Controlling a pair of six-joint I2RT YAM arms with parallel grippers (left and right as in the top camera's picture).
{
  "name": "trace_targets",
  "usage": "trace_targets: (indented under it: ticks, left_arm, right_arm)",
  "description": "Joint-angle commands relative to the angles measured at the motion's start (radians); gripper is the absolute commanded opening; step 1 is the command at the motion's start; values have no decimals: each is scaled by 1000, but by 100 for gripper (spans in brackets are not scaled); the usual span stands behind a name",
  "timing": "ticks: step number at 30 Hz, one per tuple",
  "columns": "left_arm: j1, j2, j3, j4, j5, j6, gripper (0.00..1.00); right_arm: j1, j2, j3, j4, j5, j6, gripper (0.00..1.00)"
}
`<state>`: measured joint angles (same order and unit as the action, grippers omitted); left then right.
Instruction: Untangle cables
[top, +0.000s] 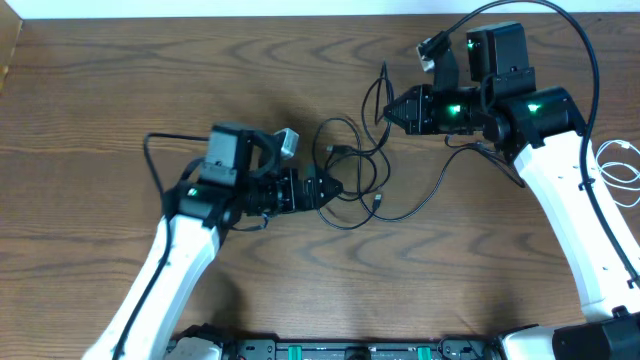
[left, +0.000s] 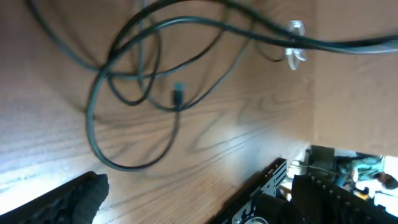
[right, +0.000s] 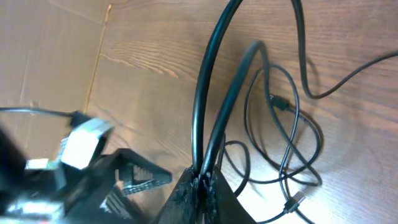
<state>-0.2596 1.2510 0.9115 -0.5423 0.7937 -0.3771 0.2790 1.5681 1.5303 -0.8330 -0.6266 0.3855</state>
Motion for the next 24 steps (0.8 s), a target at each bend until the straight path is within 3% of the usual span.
trace_targets:
  ticks: [1, 7, 12, 20, 24]
  left_arm:
    - [3, -58, 27, -7, 26, 154, 99]
    - [0, -69, 24, -49, 26, 271, 99]
    - [0, -42, 0, -53, -13, 295, 99]
    - [0, 16, -14, -70, -50, 294, 99]
    - [0, 48, -14, -75, -50, 294, 99]
  right_arm:
    - [4, -6, 18, -9, 7, 120, 4]
    - [4, -6, 18, -37, 7, 264, 12]
    - [4, -6, 18, -47, 7, 372, 15]
    - [4, -6, 18, -88, 143, 376, 16]
    - [4, -6, 13, -132, 248, 351, 24]
